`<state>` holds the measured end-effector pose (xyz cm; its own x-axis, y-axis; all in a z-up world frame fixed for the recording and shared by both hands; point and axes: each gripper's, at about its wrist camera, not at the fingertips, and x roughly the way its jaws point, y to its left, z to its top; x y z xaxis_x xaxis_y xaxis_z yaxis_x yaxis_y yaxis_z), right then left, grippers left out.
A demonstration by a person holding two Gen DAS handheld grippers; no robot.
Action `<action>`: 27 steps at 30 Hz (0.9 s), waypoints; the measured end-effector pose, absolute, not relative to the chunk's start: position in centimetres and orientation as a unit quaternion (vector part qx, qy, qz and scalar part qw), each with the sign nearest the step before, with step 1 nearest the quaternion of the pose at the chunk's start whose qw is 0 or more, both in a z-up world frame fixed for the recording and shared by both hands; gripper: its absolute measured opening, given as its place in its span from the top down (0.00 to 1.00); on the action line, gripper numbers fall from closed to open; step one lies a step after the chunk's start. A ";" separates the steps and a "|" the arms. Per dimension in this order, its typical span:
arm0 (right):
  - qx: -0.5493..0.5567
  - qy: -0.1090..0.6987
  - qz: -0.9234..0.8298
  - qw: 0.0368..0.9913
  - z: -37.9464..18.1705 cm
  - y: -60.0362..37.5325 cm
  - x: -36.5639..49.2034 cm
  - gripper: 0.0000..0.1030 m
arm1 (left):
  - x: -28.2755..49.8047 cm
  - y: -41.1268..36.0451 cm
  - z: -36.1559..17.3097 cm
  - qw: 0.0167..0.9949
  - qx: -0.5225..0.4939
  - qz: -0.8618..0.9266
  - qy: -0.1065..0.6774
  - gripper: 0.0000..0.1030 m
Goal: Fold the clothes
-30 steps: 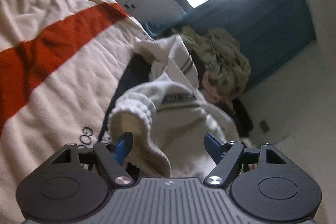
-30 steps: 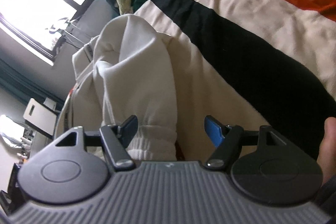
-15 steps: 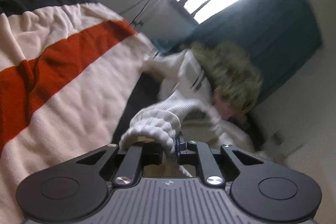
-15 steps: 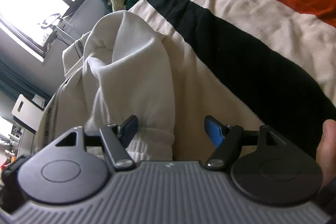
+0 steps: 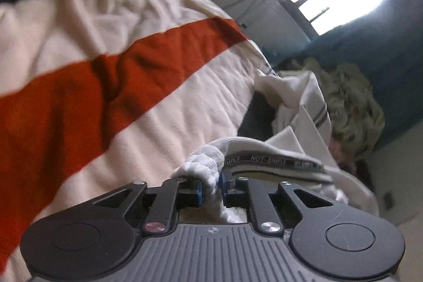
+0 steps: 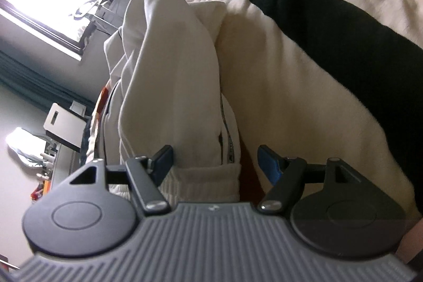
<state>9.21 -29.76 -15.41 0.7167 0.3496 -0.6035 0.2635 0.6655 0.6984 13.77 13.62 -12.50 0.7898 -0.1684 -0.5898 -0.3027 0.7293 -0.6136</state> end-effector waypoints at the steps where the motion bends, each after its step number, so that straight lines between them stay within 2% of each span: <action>1: 0.410 0.375 0.024 0.831 -15.4 -29.9 9.2 0.29 | 13.6 13.4 -12.2 0.875 -0.360 0.035 0.321 0.78; 2: 0.411 0.374 0.022 0.831 -15.4 -30.0 9.1 0.28 | 13.2 13.2 -12.1 0.875 -0.360 0.027 0.322 0.72; 4: 0.410 0.375 0.021 0.831 -15.4 -30.2 8.9 0.28 | 12.3 13.1 -11.7 0.873 -0.361 0.015 0.327 0.47; 6: 0.409 0.375 0.014 0.832 -15.3 -30.2 8.7 0.28 | 11.1 13.2 -11.5 0.874 -0.354 0.013 0.334 0.37; 9: 0.410 0.377 0.007 0.831 -15.4 -30.2 8.5 0.22 | 9.7 13.5 -11.3 0.875 -0.342 0.021 0.342 0.22; 12: 0.408 0.377 0.006 0.832 -15.5 -30.1 8.5 0.22 | 9.3 13.9 -10.8 0.879 -0.342 0.031 0.329 0.20; 17: 0.396 0.377 0.008 0.838 -15.9 -29.6 9.2 0.22 | 11.5 13.1 -11.7 0.890 -0.303 0.046 0.337 0.21; 21: 0.395 0.377 0.011 0.838 -16.6 -29.1 10.2 0.22 | 13.6 12.1 -12.5 0.898 -0.274 0.059 0.339 0.44; 24: 0.409 0.374 0.019 0.832 -17.3 -29.0 10.8 0.22 | 14.3 11.7 -12.7 0.904 -0.264 0.066 0.329 0.47; 27: 0.417 0.371 0.028 0.830 -17.7 -28.7 11.3 0.22 | 14.5 12.5 -13.4 0.896 -0.294 0.068 0.327 0.59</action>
